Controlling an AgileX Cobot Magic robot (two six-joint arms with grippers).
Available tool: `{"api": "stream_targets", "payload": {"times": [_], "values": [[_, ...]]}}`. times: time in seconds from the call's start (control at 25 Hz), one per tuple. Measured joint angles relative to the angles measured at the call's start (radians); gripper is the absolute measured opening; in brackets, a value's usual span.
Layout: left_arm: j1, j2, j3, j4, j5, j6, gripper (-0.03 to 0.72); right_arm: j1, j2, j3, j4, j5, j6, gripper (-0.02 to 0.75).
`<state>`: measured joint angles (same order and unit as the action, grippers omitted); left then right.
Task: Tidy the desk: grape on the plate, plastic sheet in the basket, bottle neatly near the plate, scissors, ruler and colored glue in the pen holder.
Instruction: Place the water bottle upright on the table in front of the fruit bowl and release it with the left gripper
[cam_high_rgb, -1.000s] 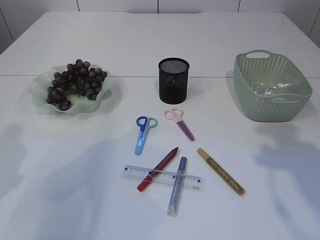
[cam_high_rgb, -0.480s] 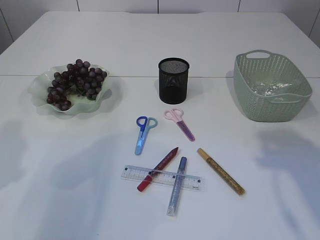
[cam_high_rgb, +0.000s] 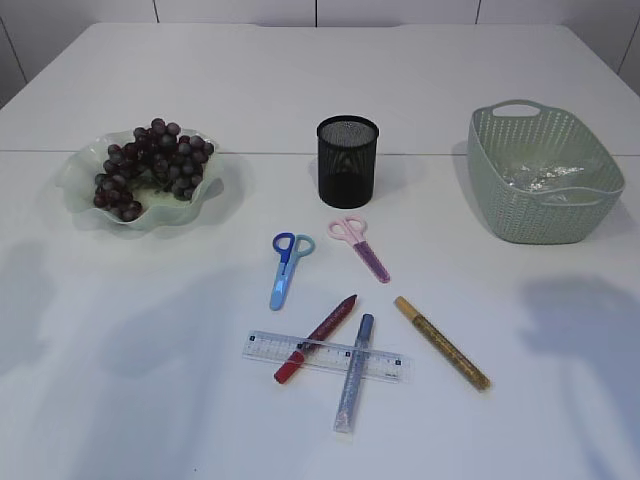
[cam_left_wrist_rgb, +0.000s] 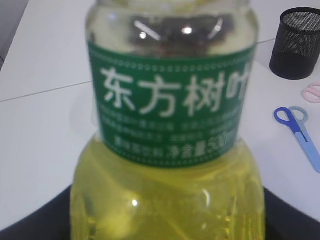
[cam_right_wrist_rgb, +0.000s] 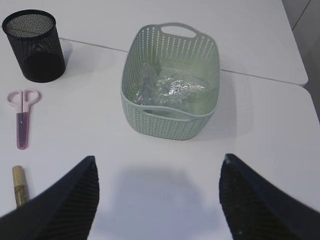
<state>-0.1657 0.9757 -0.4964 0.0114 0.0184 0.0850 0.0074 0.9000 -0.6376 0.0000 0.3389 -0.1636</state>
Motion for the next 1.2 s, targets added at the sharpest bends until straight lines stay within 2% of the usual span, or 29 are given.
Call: {"api": "stream_targets", "payload": {"times": [0.24,0.4,0.6,0.8,1.2], "values": [[-0.002,0.0,0.0,-0.011,-0.007,0.0,0.452,0.0,0.054,0.0,0.006,-0.022,0.0,0.562],[-0.002,0.049,0.0,-0.011,-0.088,0.0,0.452,0.0,0.075,0.001,0.019,-0.067,0.0,0.563],[-0.002,0.202,0.0,-0.011,-0.324,0.0,0.453,0.0,0.078,0.001,0.025,-0.17,0.0,0.562],[-0.002,0.381,0.0,-0.006,-0.489,0.0,0.453,0.0,0.078,0.001,0.025,-0.195,0.0,0.563],[-0.002,0.685,-0.006,-0.011,-0.937,0.0,0.453,0.0,0.08,0.001,0.027,-0.254,0.0,0.562]]}}
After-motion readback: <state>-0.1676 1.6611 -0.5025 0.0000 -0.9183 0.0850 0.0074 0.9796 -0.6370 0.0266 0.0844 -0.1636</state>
